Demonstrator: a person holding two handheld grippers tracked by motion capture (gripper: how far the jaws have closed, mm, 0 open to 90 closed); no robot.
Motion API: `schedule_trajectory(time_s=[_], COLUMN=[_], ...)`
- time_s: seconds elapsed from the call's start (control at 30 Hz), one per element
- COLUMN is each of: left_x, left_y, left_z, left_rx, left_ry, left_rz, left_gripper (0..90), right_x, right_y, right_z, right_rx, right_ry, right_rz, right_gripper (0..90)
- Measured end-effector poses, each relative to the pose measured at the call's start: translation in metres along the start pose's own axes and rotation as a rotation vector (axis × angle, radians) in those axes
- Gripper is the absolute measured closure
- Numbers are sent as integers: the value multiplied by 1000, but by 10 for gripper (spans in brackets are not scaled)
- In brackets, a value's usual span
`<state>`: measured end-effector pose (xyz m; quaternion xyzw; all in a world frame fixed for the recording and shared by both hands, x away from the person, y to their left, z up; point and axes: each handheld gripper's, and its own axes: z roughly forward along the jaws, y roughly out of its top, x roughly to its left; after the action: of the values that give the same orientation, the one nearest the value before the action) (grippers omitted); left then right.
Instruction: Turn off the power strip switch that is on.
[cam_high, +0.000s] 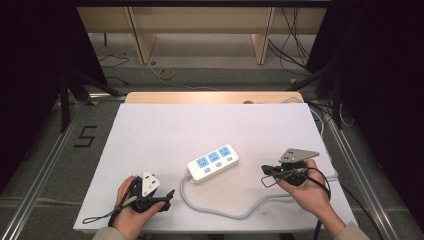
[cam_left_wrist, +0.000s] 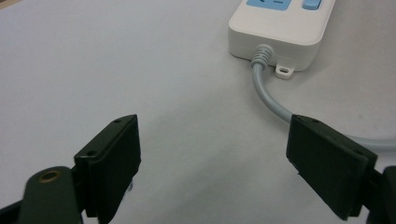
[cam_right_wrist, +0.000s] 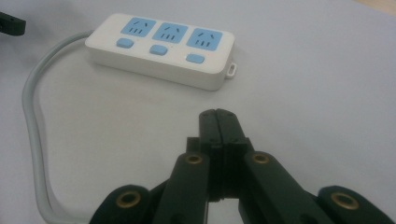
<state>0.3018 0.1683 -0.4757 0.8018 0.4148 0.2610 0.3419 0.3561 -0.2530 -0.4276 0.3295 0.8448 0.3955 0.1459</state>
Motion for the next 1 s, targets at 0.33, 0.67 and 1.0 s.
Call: schedule_trajectory(time_s=[0.33,0.67,1.0], left_x=[0,0,0], left_y=[0,0,0], left_z=[0,-1,-1], left_rx=[-3,-6,-7], left_ry=[2,4,5], left_rz=[-3,-3,-3], left_gripper=[176,176,178], right_x=[1,0,2], right_y=[4,8,11], right_z=[2,3,4], right_rx=[1,7,11], right_ry=[0,-2,0], right_rz=[-3,-5,-5], right_gripper=[900,900,900])
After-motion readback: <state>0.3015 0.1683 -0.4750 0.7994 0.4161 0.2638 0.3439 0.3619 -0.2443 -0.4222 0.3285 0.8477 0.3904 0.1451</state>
